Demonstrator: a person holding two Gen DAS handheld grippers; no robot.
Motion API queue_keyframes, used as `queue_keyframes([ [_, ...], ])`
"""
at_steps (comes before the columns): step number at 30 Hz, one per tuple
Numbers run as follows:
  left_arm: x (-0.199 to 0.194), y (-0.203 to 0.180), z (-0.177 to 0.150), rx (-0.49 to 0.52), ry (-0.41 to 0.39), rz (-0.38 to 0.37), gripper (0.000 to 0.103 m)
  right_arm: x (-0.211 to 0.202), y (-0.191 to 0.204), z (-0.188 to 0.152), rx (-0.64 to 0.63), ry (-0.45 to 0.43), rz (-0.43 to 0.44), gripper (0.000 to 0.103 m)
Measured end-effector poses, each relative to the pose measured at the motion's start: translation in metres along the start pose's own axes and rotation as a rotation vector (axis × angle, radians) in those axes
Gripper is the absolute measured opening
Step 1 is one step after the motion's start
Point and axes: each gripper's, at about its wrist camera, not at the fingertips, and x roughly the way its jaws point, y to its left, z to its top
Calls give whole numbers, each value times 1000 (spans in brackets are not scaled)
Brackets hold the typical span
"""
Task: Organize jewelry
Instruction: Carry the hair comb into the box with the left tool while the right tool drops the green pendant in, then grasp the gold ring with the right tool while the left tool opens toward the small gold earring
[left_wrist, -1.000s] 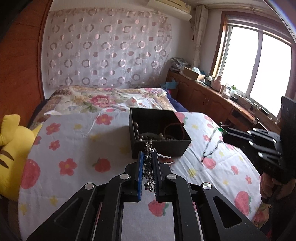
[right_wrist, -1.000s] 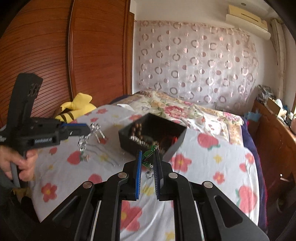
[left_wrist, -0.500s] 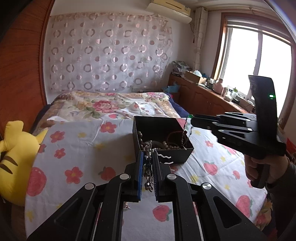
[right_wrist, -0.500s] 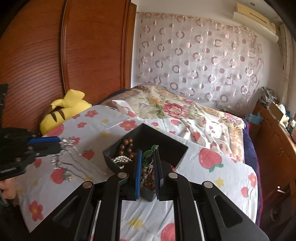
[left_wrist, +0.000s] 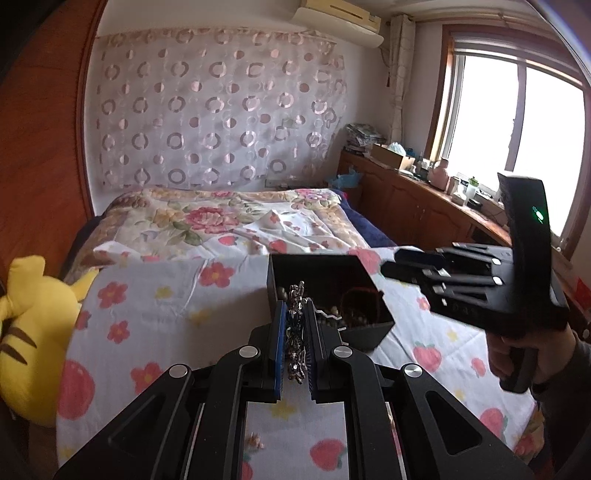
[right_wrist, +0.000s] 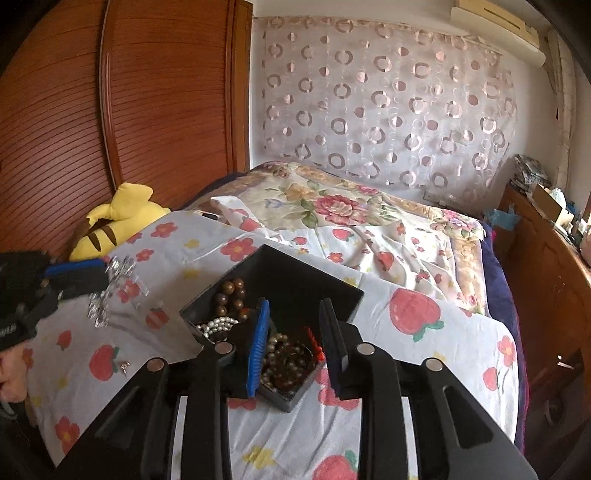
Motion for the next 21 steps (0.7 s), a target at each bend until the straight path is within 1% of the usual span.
queue_keyframes([
  [4, 24, -5, 16, -3, 10, -8, 8, -8, -7, -8, 13, -5, -4, 30],
  [8, 53, -9, 24, -16, 40, -14, 8, -15, -11, -19, 17, -6, -3, 31],
  [14, 91, -12, 23, -41, 94, -17, 8, -21, -14, -35, 16, 2, 2, 31],
  [17, 98, -15, 19, -33, 122, -9, 9, -23, -10, -43, 21, 2, 18, 31],
  [18, 97, -15, 18, -27, 119, 3, 11, -24, -8, -45, 21, 1, 26, 31],
  [19, 94, -14, 17, -20, 113, 17, 21, -26, -4, -49, 18, 2, 41, 31],
  [21, 89, -13, 16, -11, 105, 30, 34, -28, 3, -55, 5, 6, 58, 31],
])
